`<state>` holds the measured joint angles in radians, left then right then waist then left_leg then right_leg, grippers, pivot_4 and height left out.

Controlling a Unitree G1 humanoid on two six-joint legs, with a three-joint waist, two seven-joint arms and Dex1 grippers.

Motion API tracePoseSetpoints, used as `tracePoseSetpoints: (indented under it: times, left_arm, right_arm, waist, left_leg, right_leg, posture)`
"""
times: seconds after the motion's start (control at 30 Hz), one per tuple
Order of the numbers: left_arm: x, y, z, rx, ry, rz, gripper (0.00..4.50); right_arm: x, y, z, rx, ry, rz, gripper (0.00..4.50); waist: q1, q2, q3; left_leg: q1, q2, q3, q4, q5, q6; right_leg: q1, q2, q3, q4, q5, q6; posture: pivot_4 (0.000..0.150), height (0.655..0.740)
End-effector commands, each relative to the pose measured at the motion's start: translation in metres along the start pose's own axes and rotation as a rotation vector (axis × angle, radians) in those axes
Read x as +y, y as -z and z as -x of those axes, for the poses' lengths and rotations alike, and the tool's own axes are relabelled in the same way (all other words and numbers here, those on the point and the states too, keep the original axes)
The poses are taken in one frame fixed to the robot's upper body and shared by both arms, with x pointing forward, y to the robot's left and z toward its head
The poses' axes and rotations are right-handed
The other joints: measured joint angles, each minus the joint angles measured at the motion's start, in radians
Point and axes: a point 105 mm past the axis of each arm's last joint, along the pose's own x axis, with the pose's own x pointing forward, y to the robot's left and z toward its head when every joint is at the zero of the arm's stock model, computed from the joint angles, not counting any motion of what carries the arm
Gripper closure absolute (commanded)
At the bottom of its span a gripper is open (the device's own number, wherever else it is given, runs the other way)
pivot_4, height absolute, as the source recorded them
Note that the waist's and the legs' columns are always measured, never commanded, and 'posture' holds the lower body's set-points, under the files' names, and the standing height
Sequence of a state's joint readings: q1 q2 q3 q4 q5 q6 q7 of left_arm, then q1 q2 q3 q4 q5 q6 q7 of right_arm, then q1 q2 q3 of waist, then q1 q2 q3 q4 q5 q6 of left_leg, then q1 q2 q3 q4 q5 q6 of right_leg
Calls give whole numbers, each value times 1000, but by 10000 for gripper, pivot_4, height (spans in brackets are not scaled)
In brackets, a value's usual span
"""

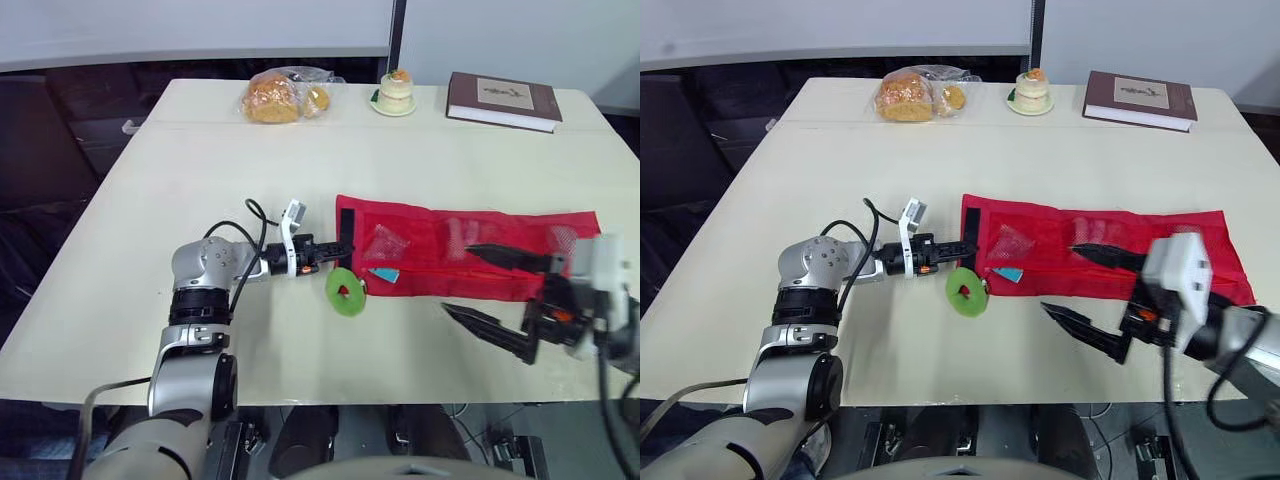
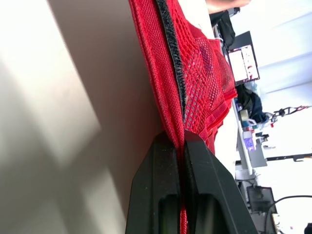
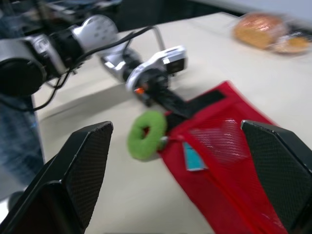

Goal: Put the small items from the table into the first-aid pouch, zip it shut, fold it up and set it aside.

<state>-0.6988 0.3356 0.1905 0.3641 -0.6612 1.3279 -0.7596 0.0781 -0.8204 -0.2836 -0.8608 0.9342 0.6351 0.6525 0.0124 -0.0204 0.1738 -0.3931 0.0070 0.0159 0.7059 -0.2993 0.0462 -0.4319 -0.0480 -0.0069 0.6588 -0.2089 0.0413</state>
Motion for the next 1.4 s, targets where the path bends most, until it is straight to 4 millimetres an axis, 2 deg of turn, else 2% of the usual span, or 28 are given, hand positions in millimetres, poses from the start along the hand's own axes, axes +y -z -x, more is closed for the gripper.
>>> tracePoseSetpoints:
  times: [0.03,0.07,0.17,0.3,0.4,0.5,0.6,0.7,0.73,0.8,0.97,1.0,1.03,1.13,1.27,1.4]
  left_arm:
    - [-8,-6,-3,-36,38,-6,44679]
    - [-7,-6,-5,-44,38,-1,44679]
    - [-6,-7,-9,-65,31,4,44679]
    - [-7,-12,-10,-95,31,17,44679]
    - [-6,-9,-9,-89,26,23,44679]
    - [-6,-6,-9,-85,23,25,44679]
    - [-6,-6,-8,-88,22,28,44679]
    - [-6,-6,-8,-87,22,28,44679]
    - [-5,-6,-8,-86,22,27,45000]
    - [-5,-5,-8,-85,20,26,45000]
    - [-5,-4,-9,-73,20,18,45000]
    - [-5,-3,-9,-70,19,15,45000]
    - [-5,-3,-9,-68,18,13,45000]
    - [-3,-3,-7,-66,12,5,45000]
    - [5,-4,-1,-59,-28,-48,45000]
    - [10,-3,1,-53,-47,-71,45000]
  right_arm:
    - [10,11,-30,26,-104,9,0]
    - [14,18,-47,44,-162,5,0]
    - [25,36,-81,89,-280,2,0]
    - [28,60,-106,161,-348,20,0]
    - [20,77,-124,231,-326,67,0]
    - [10,90,-132,292,-280,84,0]
    - [9,110,-131,385,-274,88,0]
    - [5,120,-130,439,-238,89,0]
    - [4,121,-130,449,-226,101,5828]
    - [2,122,-130,455,-211,118,11859]
    - [-7,117,-125,451,-161,163,38905]
    - [-9,116,-124,450,-152,173,38905]
    - [-10,114,-122,447,-141,177,43621]
    - [-15,106,-116,423,-108,177,44388]
    - [-20,70,-101,256,-32,49,44388]
    - [-24,51,-89,140,17,-76,44388]
  waist:
    - [3,0,0]
    - [1,-1,0]
    - [1,-1,-1]
    - [2,-2,-1]
    - [-2,-2,-1]
    - [-2,-2,-1]
    - [-2,-2,-1]
    - [-3,-2,-1]
    - [-3,-2,-1]
    - [-2,-2,-1]
    - [-2,-2,-1]
    - [-1,-2,-1]
    - [-1,-2,-1]
    - [0,-2,-1]
    - [0,-2,-1]
    - [-7,-2,-1]
  left_leg:
    - [0,0,0,0,0,0]
    - [-1,0,-1,0,0,0]
    - [1,0,0,0,1,-2]
    - [-2,-1,-3,0,3,-5]
    - [-2,-2,-1,1,3,-5]
    - [-1,-1,-2,0,3,-5]
    - [-1,-1,-2,0,3,-6]
    - [-1,-1,-2,0,3,-6]
    - [0,-1,-2,0,3,-6]
    - [0,-1,-2,0,3,-6]
    - [0,-1,-2,0,3,-6]
    - [0,-1,-2,0,3,-6]
    - [0,-1,-2,0,3,-6]
    - [0,-2,-2,0,3,-6]
    - [-1,-2,-3,0,3,-6]
    - [0,-1,-2,-1,3,-5]
  right_leg:
    - [0,0,0,0,0,0]
    - [0,0,-1,0,0,0]
    - [0,0,0,1,0,0]
    - [0,-1,-3,0,0,0]
    - [0,-2,-2,0,0,0]
    - [-1,-1,-2,2,0,0]
    - [-1,-2,-2,2,0,0]
    - [-1,-2,-2,2,0,0]
    - [-1,-2,-2,2,0,0]
    - [-1,-2,-2,2,0,0]
    - [-1,-2,-2,2,0,0]
    - [-1,-2,-2,2,0,0]
    - [-1,-2,-2,2,0,0]
    - [0,-2,-2,2,0,0]
    - [-1,-3,-3,1,0,-1]
    - [-1,-2,-2,2,0,-1]
  posture:
    - [1500,7289]
    - [1500,7289]
    - [1500,7289]
    - [1500,7289]
    - [1500,7289]
    - [1500,7289]
    - [1500,7289]
    - [1500,7289]
    - [1500,7289]
    - [1500,7289]
    - [1500,7289]
    - [1500,7289]
    - [1500,7289]
    - [1500,7289]
    - [1500,7289]
    - [1500,7289]
